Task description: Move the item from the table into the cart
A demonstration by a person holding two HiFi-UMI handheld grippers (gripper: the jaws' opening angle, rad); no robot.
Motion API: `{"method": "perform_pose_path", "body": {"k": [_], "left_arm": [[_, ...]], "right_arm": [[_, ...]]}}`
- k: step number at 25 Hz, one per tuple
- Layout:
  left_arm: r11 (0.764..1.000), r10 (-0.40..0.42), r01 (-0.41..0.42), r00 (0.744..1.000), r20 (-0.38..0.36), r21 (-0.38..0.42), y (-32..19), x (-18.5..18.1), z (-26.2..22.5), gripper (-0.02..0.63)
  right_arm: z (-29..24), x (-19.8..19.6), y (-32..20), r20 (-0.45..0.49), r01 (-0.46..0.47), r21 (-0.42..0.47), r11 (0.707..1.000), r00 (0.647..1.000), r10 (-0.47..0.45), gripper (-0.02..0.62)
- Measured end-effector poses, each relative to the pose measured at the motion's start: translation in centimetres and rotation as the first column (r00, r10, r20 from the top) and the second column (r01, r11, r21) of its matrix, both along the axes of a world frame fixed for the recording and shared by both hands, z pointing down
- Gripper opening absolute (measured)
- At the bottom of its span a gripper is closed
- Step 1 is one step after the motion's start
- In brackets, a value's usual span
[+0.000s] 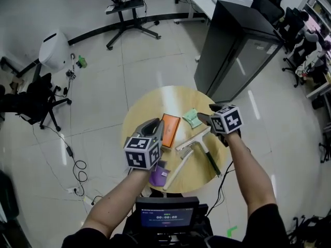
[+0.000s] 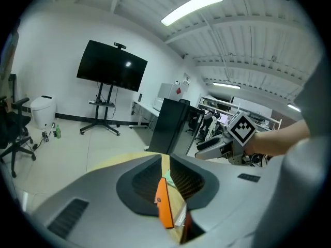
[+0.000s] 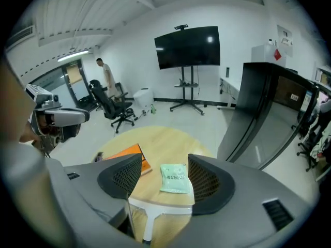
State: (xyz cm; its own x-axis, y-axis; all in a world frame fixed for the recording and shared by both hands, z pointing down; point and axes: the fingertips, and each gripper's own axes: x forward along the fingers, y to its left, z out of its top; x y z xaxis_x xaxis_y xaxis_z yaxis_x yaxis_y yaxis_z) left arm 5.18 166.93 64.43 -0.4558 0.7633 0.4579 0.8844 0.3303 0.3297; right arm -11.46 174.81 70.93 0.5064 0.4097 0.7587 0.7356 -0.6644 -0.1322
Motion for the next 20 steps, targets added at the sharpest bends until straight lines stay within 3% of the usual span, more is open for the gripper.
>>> {"method": "perform_pose_path", "body": {"k": [7, 8, 11, 20], "left_arm": [[0.992, -0.002, 0.007, 0.999, -0.041, 0.127, 5.6, -4.9, 8.2, 0.069], [0.99, -0.003, 0.009, 0.999, -0.04, 0.141, 6.4, -5.4, 9.1, 0.069], [0.987, 0.0, 0.007, 0.999, -0.043, 0.159, 8.4, -5.9, 11.1, 0.069], [0.981, -0.002, 0.011, 0.999, -0.05, 0.192, 11.1, -6.4, 15.5, 0.067]], "right_arm": [[10.2, -1.3, 5.1, 0.029, 0.048, 0.126, 0.991, 0.998, -0.052, 0.288], [11.6, -1.5, 5.8, 0.034, 0.048, 0.145, 0.988, 0.998, -0.054, 0.341], [14.7, -1.6, 7.5, 0.044, 0.037, 0.185, 0.982, 0.998, -0.046, 0.347], [19.8, 0.6, 10.0, 0.076, 0.108, 0.202, 0.973, 0.989, -0.125, 0.347]]}}
